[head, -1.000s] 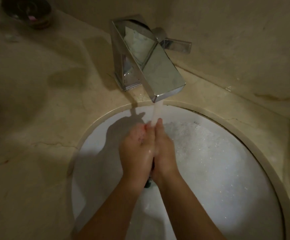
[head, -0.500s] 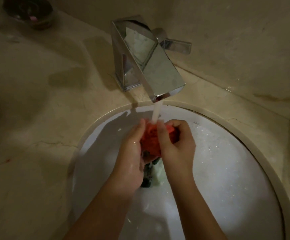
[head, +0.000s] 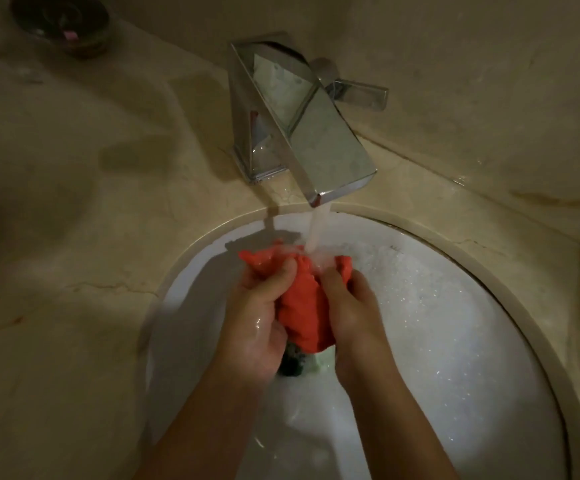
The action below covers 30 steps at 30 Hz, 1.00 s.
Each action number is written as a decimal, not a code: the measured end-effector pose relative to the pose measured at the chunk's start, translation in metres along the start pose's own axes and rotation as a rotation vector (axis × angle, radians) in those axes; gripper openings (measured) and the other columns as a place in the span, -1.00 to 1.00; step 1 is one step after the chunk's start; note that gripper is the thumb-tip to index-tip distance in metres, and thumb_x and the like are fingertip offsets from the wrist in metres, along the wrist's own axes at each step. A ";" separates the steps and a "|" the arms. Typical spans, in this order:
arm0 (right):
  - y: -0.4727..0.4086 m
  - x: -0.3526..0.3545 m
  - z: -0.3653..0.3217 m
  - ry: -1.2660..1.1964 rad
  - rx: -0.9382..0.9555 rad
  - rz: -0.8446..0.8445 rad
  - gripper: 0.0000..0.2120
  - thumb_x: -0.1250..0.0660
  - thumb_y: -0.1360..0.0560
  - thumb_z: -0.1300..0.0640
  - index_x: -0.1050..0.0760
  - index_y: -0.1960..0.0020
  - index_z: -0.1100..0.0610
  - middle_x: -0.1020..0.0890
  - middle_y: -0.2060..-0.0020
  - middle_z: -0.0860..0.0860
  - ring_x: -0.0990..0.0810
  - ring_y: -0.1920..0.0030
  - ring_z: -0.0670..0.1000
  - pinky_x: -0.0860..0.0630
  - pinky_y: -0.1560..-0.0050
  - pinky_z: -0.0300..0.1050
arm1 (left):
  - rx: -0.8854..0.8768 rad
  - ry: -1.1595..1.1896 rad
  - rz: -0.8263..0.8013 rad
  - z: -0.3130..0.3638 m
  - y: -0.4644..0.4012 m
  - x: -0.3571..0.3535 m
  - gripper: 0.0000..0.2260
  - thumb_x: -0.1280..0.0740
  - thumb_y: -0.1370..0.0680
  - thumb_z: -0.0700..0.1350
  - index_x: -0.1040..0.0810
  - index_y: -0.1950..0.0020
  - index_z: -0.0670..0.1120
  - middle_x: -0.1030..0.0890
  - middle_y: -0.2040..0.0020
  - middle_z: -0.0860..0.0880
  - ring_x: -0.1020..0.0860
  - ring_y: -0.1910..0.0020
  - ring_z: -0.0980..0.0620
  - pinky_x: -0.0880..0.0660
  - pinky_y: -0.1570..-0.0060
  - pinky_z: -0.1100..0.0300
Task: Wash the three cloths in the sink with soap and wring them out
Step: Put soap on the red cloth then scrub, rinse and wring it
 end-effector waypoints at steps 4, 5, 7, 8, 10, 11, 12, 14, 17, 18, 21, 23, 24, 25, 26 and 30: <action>0.000 0.012 -0.016 -0.239 0.147 0.082 -0.86 -0.26 -0.57 0.22 -0.58 0.03 0.07 -0.68 0.10 0.04 -0.64 0.04 0.06 -0.57 0.01 -0.06 | -0.032 -0.031 0.038 0.004 -0.002 0.003 -0.59 -0.30 -0.53 -0.02 -0.49 -0.31 -0.19 -0.62 -0.20 -0.19 -0.58 -0.20 -0.18 -0.48 -0.24 -0.14; 0.000 0.014 -0.017 -0.335 0.163 0.082 -0.81 -0.22 -0.57 0.27 -0.59 0.05 0.09 -0.67 0.13 0.06 -0.63 0.06 0.06 -0.55 0.01 -0.08 | -0.025 -0.006 0.064 0.004 -0.002 0.005 -0.59 -0.25 -0.57 -0.01 -0.45 -0.35 -0.20 -0.61 -0.21 -0.20 -0.58 -0.20 -0.18 -0.45 -0.27 -0.16; -0.001 0.011 -0.018 -0.481 0.154 0.026 -0.75 -0.17 -0.58 0.30 -0.60 0.04 0.10 -0.64 0.18 0.10 -0.61 0.09 0.07 -0.56 0.01 -0.07 | 0.031 0.010 0.080 0.001 -0.002 0.007 -0.61 -0.17 -0.63 0.02 -0.47 -0.35 -0.17 -0.63 -0.18 -0.18 -0.61 -0.17 -0.16 -0.46 -0.25 -0.17; -0.001 0.005 -0.019 -0.525 0.135 -0.030 -0.74 -0.15 -0.59 0.31 -0.59 0.01 0.10 -0.64 0.18 0.11 -0.61 0.11 0.07 -0.58 0.02 -0.07 | 0.067 0.027 0.062 -0.001 -0.001 0.005 -0.61 -0.15 -0.63 0.05 -0.52 -0.31 -0.15 -0.65 -0.16 -0.16 -0.62 -0.15 -0.14 -0.48 -0.23 -0.15; 0.000 -0.010 -0.023 -0.578 0.102 -0.144 -0.73 -0.14 -0.58 0.34 -0.54 -0.08 0.09 -0.66 0.10 0.14 -0.64 0.08 0.10 -0.58 -0.01 -0.03 | 0.107 0.107 -0.011 -0.003 0.001 -0.006 -0.64 -0.19 -0.61 0.04 -0.59 -0.23 -0.14 -0.65 -0.16 -0.16 -0.62 -0.15 -0.13 -0.48 -0.23 -0.10; 0.000 -0.015 -0.025 -0.577 0.108 -0.165 -0.73 -0.14 -0.58 0.35 -0.51 -0.12 0.08 -0.67 0.03 0.15 -0.65 0.03 0.12 -0.59 -0.03 -0.03 | 0.096 0.128 -0.049 -0.003 0.002 -0.011 -0.66 -0.21 -0.61 0.01 -0.58 -0.25 -0.15 -0.63 -0.19 -0.17 -0.60 -0.18 -0.13 -0.47 -0.24 -0.07; -0.001 -0.016 -0.026 -0.549 0.136 -0.139 -0.72 -0.16 -0.58 0.36 -0.49 -0.15 0.07 -0.66 -0.03 0.13 -0.65 -0.01 0.11 -0.61 -0.02 -0.05 | 0.075 0.123 -0.070 -0.001 0.002 -0.013 -0.66 -0.23 -0.60 -0.04 -0.54 -0.30 -0.15 -0.61 -0.23 -0.18 -0.59 -0.21 -0.14 -0.49 -0.25 -0.04; -0.005 -0.003 -0.031 -0.350 0.247 0.020 -0.70 -0.20 -0.58 0.34 -0.48 -0.17 0.01 -0.63 -0.08 0.04 -0.65 -0.03 0.00 -0.61 0.04 -0.15 | 0.032 0.094 -0.102 0.002 0.000 -0.013 -0.64 -0.25 -0.56 -0.12 -0.50 -0.34 -0.16 -0.60 -0.24 -0.19 -0.59 -0.21 -0.16 -0.54 -0.18 -0.01; -0.008 0.004 -0.028 -0.208 0.210 0.086 -0.69 -0.15 -0.59 0.30 -0.53 -0.11 -0.05 -0.62 -0.05 -0.07 -0.61 -0.07 -0.06 -0.58 -0.01 -0.14 | 0.004 0.018 -0.173 0.004 0.001 -0.013 -0.64 -0.26 -0.48 -0.24 -0.55 -0.27 -0.16 -0.65 -0.15 -0.18 -0.63 -0.12 -0.15 -0.59 -0.10 0.01; -0.008 -0.002 -0.023 -0.247 0.127 0.005 -0.72 -0.13 -0.60 0.25 -0.57 -0.06 -0.01 -0.67 0.02 -0.04 -0.64 -0.02 -0.03 -0.56 0.00 -0.12 | -0.003 -0.032 -0.182 0.004 0.001 -0.013 -0.62 -0.27 -0.41 -0.26 -0.59 -0.21 -0.15 -0.67 -0.09 -0.17 -0.66 -0.05 -0.13 -0.62 -0.03 0.05; -0.001 -0.019 -0.012 -0.317 -0.042 -0.239 -0.60 -0.06 -0.62 0.02 -0.62 -0.08 0.18 -0.71 0.04 0.13 -0.67 -0.04 0.11 -0.53 -0.14 0.05 | -0.009 -0.116 -0.174 0.003 0.002 -0.014 -0.59 -0.20 -0.28 -0.35 -0.65 -0.02 -0.10 -0.65 0.16 -0.14 -0.62 0.23 -0.04 -0.54 0.25 0.16; 0.000 -0.020 -0.009 -0.287 -0.017 -0.239 -0.59 -0.10 -0.61 -0.01 -0.55 -0.18 0.24 -0.67 -0.05 0.20 -0.64 -0.10 0.16 -0.52 -0.21 0.10 | 0.001 -0.098 -0.174 0.002 0.002 -0.018 -0.58 -0.14 -0.30 -0.38 -0.64 -0.02 -0.12 -0.62 0.17 -0.15 -0.59 0.24 -0.04 -0.50 0.26 0.15; 0.000 -0.019 -0.009 -0.287 0.008 -0.201 -0.65 -0.17 -0.60 0.02 -0.53 -0.19 0.24 -0.66 -0.06 0.20 -0.65 -0.08 0.15 -0.54 -0.18 0.09 | 0.003 -0.077 -0.169 0.002 0.002 -0.019 -0.57 -0.15 -0.31 -0.36 -0.62 -0.07 -0.15 -0.65 0.11 -0.14 -0.61 0.17 -0.05 -0.53 0.23 0.17; 0.000 -0.017 -0.008 -0.308 0.029 -0.139 -0.74 -0.23 -0.58 0.09 -0.51 -0.17 0.23 -0.67 -0.02 0.20 -0.66 -0.02 0.13 -0.59 -0.09 0.06 | 0.002 -0.051 -0.157 0.003 0.004 -0.021 -0.58 -0.17 -0.33 -0.33 -0.60 -0.13 -0.18 -0.67 0.04 -0.14 -0.64 0.09 -0.07 -0.57 0.17 0.17; 0.000 -0.014 -0.007 -0.353 0.053 -0.082 -0.81 -0.26 -0.57 0.16 -0.50 -0.14 0.21 -0.68 0.04 0.19 -0.67 0.05 0.12 -0.62 0.03 0.01 | -0.012 -0.031 -0.135 0.004 0.004 -0.022 -0.60 -0.21 -0.38 -0.31 -0.59 -0.19 -0.19 -0.68 -0.04 -0.14 -0.66 0.00 -0.10 -0.59 0.09 0.14; 0.005 -0.012 -0.005 -0.609 0.082 0.015 -0.78 -0.26 -0.56 0.14 -0.51 -0.17 0.16 -0.70 0.06 0.16 -0.71 0.12 0.10 -0.63 0.22 -0.09 | -0.069 -0.011 0.119 0.002 0.014 -0.011 -0.71 -0.39 -0.48 -0.17 -0.60 -0.20 -0.06 -0.69 -0.06 -0.12 -0.67 -0.02 -0.13 -0.59 -0.08 -0.09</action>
Point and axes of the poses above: each hand's wrist, its own y-axis away from the middle knuckle, its own x-axis out of the back of the hand, z = x × y, the point moved 9 cm from there along -y, towards the middle knuckle
